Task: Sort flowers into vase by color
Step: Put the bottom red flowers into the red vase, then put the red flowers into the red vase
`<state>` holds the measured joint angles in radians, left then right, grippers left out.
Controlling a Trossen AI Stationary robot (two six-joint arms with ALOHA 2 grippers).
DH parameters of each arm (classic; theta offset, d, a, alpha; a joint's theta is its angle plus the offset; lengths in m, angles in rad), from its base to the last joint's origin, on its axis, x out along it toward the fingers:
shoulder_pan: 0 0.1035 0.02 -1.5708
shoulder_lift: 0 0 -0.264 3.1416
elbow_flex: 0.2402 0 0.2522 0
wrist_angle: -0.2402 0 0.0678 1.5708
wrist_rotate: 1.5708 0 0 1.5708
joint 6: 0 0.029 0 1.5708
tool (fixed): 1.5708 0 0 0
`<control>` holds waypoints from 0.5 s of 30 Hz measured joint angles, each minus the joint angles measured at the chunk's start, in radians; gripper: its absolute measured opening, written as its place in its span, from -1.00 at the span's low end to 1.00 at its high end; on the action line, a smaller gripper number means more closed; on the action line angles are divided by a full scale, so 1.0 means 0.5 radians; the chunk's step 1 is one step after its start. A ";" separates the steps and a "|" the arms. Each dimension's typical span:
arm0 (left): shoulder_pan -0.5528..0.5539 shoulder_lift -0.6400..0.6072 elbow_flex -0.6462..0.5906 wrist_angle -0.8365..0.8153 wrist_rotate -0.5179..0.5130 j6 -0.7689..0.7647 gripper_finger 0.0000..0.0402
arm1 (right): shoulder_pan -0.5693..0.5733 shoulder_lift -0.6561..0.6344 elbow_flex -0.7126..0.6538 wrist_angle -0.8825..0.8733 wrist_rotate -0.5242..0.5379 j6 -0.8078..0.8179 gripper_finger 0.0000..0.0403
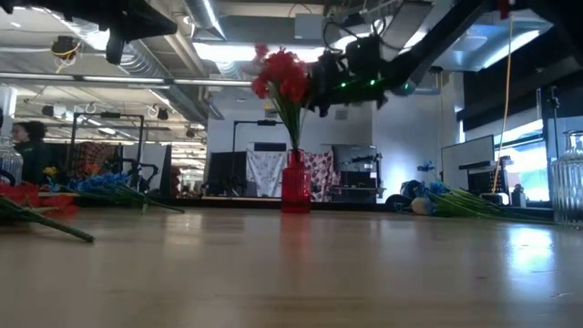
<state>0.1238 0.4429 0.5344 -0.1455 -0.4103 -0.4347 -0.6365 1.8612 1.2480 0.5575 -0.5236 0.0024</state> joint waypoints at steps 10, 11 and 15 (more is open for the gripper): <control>0.000 0.001 0.030 -0.011 0.010 0.104 -0.91 | 0.021 -0.193 0.001 -0.981 0.040 -0.344 -0.54; 0.000 0.005 0.030 -0.013 0.011 0.096 -0.91 | 0.021 -0.193 0.001 -1.033 0.066 -0.386 -0.56; 0.000 0.003 0.030 -0.095 0.013 -0.031 -0.91 | 0.032 -0.241 0.016 -1.200 0.244 -0.486 -0.56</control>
<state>0.1239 0.4446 0.5495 -0.1931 -0.4039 -0.4502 -0.6205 1.7409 1.2560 -0.0427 -0.4018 -0.2404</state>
